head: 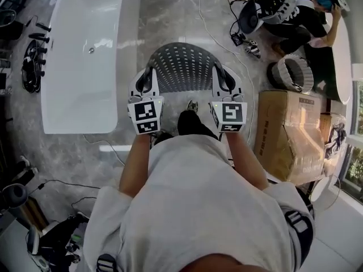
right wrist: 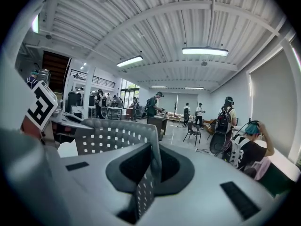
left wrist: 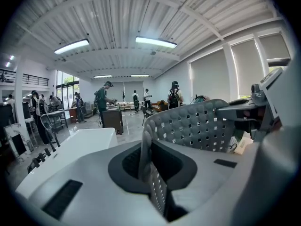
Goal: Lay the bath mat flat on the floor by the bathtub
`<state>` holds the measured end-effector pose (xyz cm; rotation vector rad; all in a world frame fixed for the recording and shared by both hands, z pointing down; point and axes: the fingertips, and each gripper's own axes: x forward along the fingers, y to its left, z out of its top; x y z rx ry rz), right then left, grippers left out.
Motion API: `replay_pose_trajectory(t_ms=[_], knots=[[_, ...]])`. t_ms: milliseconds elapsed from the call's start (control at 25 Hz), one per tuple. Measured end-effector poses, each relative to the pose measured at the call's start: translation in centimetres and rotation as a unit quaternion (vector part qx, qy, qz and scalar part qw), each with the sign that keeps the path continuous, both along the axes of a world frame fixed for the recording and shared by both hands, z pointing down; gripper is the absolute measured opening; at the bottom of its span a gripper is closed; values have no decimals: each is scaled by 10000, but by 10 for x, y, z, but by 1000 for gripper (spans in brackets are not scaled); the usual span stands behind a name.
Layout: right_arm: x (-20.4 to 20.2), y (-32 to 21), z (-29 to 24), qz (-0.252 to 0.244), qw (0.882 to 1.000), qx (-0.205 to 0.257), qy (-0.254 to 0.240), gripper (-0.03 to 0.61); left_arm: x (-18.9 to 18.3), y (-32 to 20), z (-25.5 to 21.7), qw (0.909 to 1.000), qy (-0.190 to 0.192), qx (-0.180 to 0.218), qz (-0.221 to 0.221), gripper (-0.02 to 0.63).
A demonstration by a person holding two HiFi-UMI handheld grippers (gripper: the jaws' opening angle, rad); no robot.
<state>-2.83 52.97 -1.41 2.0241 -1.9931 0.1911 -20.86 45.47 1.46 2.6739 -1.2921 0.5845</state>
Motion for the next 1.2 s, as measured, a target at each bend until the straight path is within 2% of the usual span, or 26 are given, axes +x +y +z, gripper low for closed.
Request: replay_pose_trajectory(t_ms=[240, 400, 840, 1200], knots=[[46, -36, 11, -417, 9991, -71, -19, 23, 50, -29, 11, 9998, -147, -22, -152, 25], [66, -63, 24, -795, 9965, -148, 229, 23, 68, -52, 17, 9995, -196, -60, -249, 25], [53, -143, 44, -1602, 9855, -308, 458, 25, 50, -123, 36, 9972, -154, -122, -715, 25], [32, -219, 89, -2197, 9704, -874, 493, 24, 37, -211, 82, 9948, -129, -432, -912, 25]])
